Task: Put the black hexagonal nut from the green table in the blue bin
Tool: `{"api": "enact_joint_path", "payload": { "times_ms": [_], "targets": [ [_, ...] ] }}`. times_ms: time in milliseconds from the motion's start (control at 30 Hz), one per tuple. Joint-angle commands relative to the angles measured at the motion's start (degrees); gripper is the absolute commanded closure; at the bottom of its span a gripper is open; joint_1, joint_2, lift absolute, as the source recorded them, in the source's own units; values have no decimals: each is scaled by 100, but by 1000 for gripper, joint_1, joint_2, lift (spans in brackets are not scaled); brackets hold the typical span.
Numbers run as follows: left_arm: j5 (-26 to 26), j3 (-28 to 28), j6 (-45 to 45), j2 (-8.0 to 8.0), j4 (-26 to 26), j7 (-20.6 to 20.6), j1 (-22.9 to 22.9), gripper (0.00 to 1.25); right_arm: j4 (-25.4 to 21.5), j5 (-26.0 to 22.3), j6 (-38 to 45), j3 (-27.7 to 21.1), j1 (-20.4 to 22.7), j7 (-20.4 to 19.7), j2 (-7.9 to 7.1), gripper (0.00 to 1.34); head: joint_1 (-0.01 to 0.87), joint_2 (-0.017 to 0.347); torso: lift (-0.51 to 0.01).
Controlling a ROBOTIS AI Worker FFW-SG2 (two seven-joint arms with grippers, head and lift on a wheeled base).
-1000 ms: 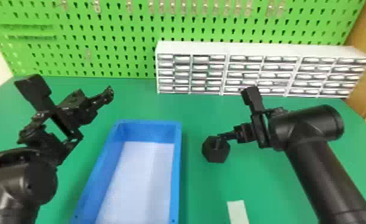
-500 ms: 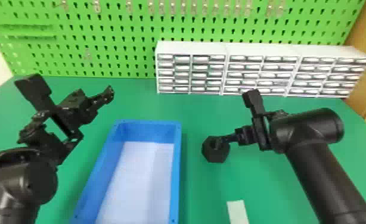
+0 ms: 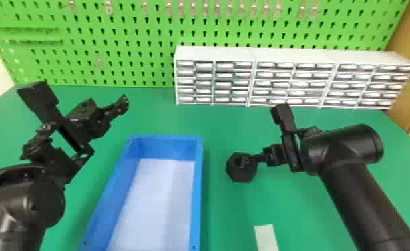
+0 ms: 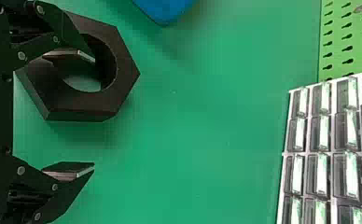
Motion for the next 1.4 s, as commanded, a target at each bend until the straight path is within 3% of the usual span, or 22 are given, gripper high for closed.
{"api": "enact_joint_path", "payload": {
  "times_ms": [0,1367],
  "targets": [
    [-1,-11,-1,2,0,0,-15,144,82,3,-58,18,0,0,21,463,666,32,-100],
    [-1,-20,-1,2,0,-9,3,144,205,82,-66,141,79,0,3,464,666,32,-100]
  ]
}}
